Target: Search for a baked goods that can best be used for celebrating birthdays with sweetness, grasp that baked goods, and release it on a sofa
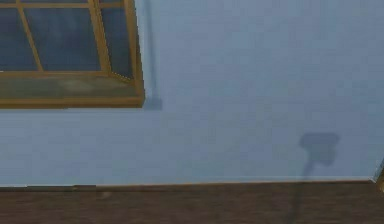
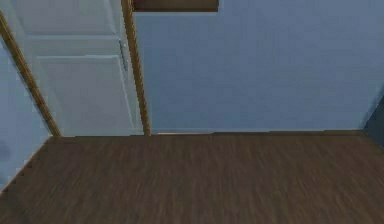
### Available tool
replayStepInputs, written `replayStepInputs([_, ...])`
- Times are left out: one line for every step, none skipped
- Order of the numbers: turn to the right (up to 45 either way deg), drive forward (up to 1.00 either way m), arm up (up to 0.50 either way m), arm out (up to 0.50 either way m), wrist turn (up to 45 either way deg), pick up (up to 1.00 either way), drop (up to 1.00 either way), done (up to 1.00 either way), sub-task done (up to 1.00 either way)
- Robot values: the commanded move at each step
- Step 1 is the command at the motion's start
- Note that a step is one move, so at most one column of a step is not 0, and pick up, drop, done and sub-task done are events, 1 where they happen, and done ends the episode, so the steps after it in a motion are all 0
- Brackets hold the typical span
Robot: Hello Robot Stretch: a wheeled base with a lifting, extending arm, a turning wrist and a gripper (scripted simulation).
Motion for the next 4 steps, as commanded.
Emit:
replayStepInputs([-42.0, 0.00, 0.00, 0.00, 0.0, 0.00, 0.00, 0.00, 0.00])
replayStepInputs([0.0, 0.15, 0.00, 0.00, 0.0, 0.00, 0.00, 0.00, 0.00])
replayStepInputs([-45.0, 0.00, 0.00, 0.00, 0.0, 0.00, 0.00, 0.00, 0.00])
replayStepInputs([-3.0, 0.00, 0.00, 0.00, 0.0, 0.00, 0.00, 0.00, 0.00])
